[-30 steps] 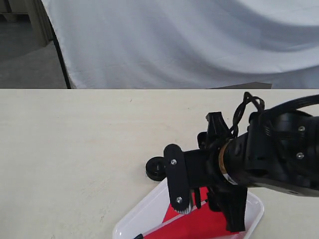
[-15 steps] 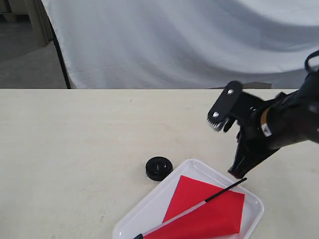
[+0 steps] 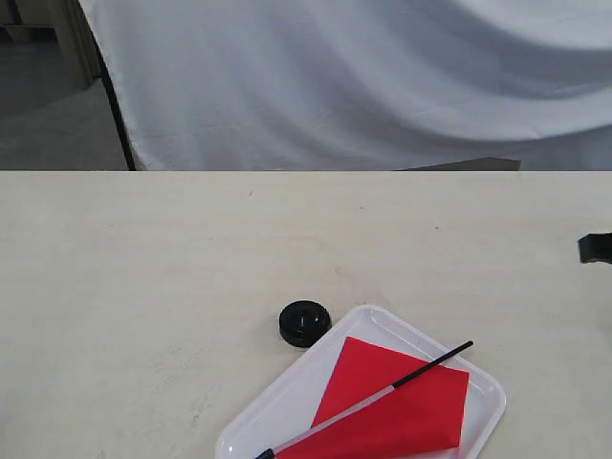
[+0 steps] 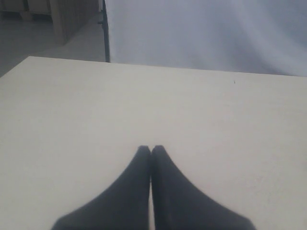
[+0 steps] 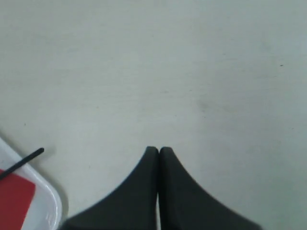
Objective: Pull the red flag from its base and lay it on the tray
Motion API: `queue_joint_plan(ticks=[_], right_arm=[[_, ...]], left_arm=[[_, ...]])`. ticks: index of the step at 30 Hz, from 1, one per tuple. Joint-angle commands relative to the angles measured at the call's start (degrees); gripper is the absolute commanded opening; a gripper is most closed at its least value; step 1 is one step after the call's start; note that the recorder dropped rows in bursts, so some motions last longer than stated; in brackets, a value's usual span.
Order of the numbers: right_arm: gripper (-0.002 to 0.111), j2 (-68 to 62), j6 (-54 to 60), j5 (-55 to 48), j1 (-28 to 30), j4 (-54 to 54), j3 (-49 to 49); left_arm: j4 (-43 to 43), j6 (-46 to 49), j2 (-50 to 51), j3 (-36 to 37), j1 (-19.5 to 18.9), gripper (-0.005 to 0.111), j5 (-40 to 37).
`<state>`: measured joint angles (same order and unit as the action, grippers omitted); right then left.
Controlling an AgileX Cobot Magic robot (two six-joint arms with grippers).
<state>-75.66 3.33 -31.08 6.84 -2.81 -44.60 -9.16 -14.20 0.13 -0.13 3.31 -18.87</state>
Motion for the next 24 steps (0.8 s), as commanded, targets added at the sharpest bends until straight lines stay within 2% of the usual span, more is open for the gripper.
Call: queue_joint_plan(ticks=[1, 7, 16, 24], right_arm=[[-0.001, 11.7, -2.7, 10.4, 2.5, -2.1, 6.7], [-0.001, 30.1, -3.8, 22.2, 0.6, -2.3, 15.9], [-0.001, 58.1, -4.0, 36.3, -6.5, -2.3, 28.0], [-0.001, 75.7, -3.3, 34.9, -10.4, -2.3, 29.3]], left_arm=[[0.0, 0.2, -0.1, 0.1, 0.2, 0.000, 0.1], [0.0, 0.2, -0.1, 0.1, 0.2, 0.000, 0.1], [0.0, 0.2, -0.1, 0.1, 0.2, 0.000, 0.1], [0.0, 0.2, -0.1, 0.1, 0.2, 0.000, 0.1]])
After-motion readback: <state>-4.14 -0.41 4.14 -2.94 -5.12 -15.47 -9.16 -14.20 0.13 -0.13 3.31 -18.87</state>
